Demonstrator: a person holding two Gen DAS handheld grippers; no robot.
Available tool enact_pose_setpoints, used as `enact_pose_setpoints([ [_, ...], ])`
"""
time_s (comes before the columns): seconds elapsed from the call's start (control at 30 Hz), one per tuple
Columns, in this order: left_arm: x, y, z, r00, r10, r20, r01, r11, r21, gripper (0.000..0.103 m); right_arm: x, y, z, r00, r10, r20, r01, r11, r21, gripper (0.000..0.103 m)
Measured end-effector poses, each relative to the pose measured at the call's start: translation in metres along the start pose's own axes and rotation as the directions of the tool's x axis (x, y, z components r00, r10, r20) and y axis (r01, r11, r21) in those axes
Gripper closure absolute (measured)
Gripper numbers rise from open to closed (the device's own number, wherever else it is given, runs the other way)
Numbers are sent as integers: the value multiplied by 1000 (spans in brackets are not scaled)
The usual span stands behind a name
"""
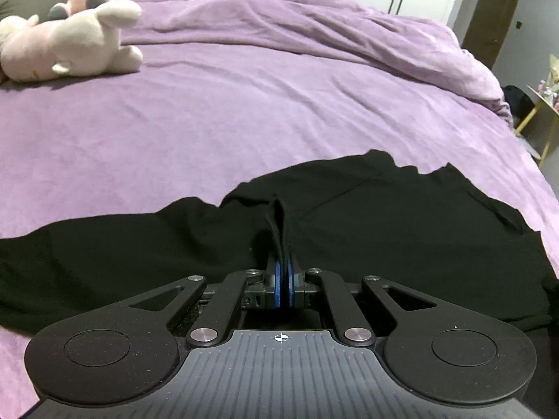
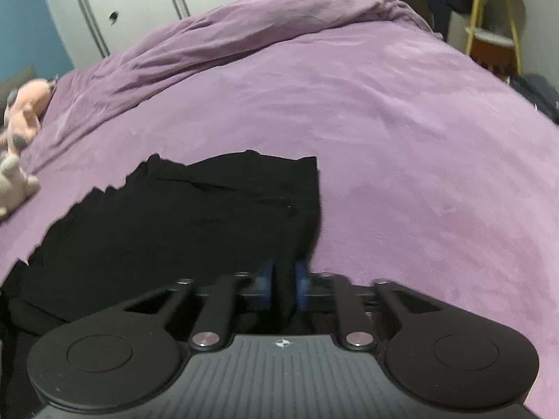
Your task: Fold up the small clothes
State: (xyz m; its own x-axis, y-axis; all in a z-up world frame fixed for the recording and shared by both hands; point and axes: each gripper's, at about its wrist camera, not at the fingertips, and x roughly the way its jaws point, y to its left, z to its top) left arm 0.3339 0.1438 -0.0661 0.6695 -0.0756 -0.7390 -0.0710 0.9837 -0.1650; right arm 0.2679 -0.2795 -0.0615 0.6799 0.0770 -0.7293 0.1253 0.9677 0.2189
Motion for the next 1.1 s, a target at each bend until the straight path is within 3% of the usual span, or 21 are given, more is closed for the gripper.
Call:
enact_pose_setpoints([
  [0.13,-3,-2,-1,999,-35,26,35,999,-5,97,-6,13,-3,994,-85,69,91,991,-98,97],
  [0.23,-4,-2,-1,997,-66,43,67,998,-15,97,3,15,-7,986,-154,66,160,980,-115,97],
  [0.4,11,-4,-7,1000,-5,-25,5,999,34,96,6,23,-15,976,-192,100,206,965,-161,95],
  [0.5,3,4,-9,1000,-18,-23,19,1000,0,92,-14,24,-16,972,-184,145,206,966,-157,91],
  [0.57,-8,7,-10,1000,-8,-8,8,1000,-1,92,-30,27,-20,975,-128,181,155,978,-141,89],
  [0.63,-20,7,-11,1000,0,12,0,1000,1,91,-39,33,-23,985,-25,168,46,991,-122,89],
  [0.73,-34,-1,-15,999,-37,31,38,999,-28,88,-33,54,-31,990,99,103,-86,989,-119,89],
  [0.83,-30,-21,-23,997,-81,9,80,997,8,84,-18,82,-43,989,142,31,-134,974,-184,89],
  [0.97,-6,-36,-33,997,-39,-64,43,998,54,85,-7,93,-54,997,56,51,-38,954,-297,90],
  [1.1,-3,-31,-34,997,-46,-57,47,998,31,84,-7,61,-48,991,-72,110,100,957,-272,95],
])
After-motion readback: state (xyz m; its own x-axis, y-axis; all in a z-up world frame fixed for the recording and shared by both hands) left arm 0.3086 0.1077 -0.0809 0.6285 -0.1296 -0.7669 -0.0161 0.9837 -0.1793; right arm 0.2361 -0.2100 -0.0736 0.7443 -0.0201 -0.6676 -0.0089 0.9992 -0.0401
